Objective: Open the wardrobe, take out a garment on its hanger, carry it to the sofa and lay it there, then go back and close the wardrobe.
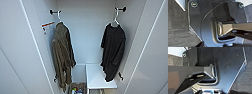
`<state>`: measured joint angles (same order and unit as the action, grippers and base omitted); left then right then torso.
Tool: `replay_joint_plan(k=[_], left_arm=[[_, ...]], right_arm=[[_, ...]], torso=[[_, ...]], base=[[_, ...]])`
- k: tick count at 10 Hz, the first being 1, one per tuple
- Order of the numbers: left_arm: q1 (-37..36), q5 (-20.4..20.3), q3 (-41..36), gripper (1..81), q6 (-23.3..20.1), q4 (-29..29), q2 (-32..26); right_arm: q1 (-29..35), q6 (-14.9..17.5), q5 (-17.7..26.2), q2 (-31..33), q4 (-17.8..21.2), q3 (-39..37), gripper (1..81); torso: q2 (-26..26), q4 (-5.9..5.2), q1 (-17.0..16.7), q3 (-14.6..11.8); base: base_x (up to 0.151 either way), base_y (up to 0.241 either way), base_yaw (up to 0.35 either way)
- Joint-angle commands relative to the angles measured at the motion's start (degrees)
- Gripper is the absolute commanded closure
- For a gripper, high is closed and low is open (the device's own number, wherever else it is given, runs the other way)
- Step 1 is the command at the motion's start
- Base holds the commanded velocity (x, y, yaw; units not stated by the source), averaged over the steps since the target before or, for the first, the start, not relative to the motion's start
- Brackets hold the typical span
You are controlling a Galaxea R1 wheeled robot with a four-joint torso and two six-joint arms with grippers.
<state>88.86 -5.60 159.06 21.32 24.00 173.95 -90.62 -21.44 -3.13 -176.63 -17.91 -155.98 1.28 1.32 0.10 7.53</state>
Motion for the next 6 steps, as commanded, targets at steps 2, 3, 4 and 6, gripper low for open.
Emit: replay_joint_plan(k=[2,3,4,6], left_arm=[[-1.4,3.0,0.1,1.0,-0.1,0.1,-0.2],[-1.4,3.0,0.1,1.0,-0.1,0.0,-0.2],[-1.4,3.0,0.1,1.0,-0.1,0.0,-0.1],[-1.4,3.0,0.1,1.0,-0.1,0.1,-0.1]], right_arm=[[1.7,0.2,3.3,-0.2,-0.6,0.2,1.0],[1.7,0.2,3.3,-0.2,-0.6,0.2,1.0],[1.7,0.1,3.3,-0.2,-0.5,0.2,1.0],[1.6,0.1,3.3,-0.3,-0.5,0.3,1.0]], torso=[[0.0,0.0,0.0,0.0],[0.0,0.0,0.0,0.0],[0.0,0.0,0.0,0.0],[0.0,0.0,0.0,0.0]], base=[[0.097,0.0,0.0],[0.097,0.0,0.0],[0.097,0.0,0.0],[0.097,0.0,0.0]])
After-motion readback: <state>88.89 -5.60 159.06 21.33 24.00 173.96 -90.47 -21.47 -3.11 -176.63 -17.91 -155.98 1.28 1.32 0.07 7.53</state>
